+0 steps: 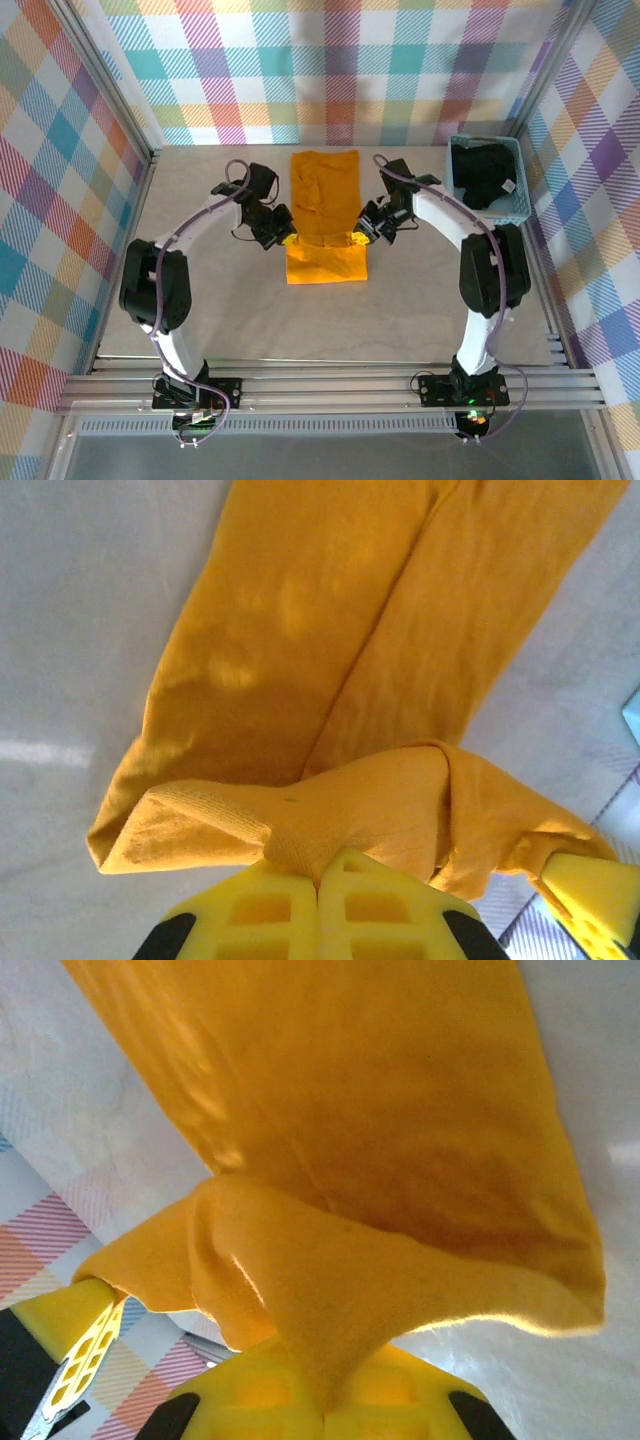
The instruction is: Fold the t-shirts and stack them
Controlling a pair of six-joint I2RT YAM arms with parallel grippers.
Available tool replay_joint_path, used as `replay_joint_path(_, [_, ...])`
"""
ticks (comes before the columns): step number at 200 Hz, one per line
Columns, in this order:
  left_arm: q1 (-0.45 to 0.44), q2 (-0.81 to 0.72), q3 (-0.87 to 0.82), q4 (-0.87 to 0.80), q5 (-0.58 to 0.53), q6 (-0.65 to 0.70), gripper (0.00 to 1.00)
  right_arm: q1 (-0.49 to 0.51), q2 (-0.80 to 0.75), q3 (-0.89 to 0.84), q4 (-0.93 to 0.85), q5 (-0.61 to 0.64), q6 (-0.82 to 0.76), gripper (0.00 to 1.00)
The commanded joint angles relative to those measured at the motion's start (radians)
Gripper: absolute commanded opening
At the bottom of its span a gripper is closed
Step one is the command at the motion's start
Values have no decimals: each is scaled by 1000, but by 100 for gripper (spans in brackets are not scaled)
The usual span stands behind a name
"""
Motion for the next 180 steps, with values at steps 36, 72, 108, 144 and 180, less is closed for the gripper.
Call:
replay_joint_path(36, [20, 175, 189, -8, -14, 89, 0, -28, 114, 108, -8, 30, -21, 0])
replay_joint_path(72, [33, 230, 232, -15, -30, 98, 0, -30, 188, 174, 13, 30, -38, 0])
replay_joint_path(108, [45, 281, 279, -21, -42, 107, 0, -35, 256, 249, -20, 46, -33, 0])
replay_joint_path(144, [61, 369, 375, -5, -16, 118, 2, -50, 287, 263, 16, 111, -17, 10])
replay_joint_path(180, [110, 442, 434, 108, 30, 87, 28, -112, 340, 257, 223, 10, 47, 36])
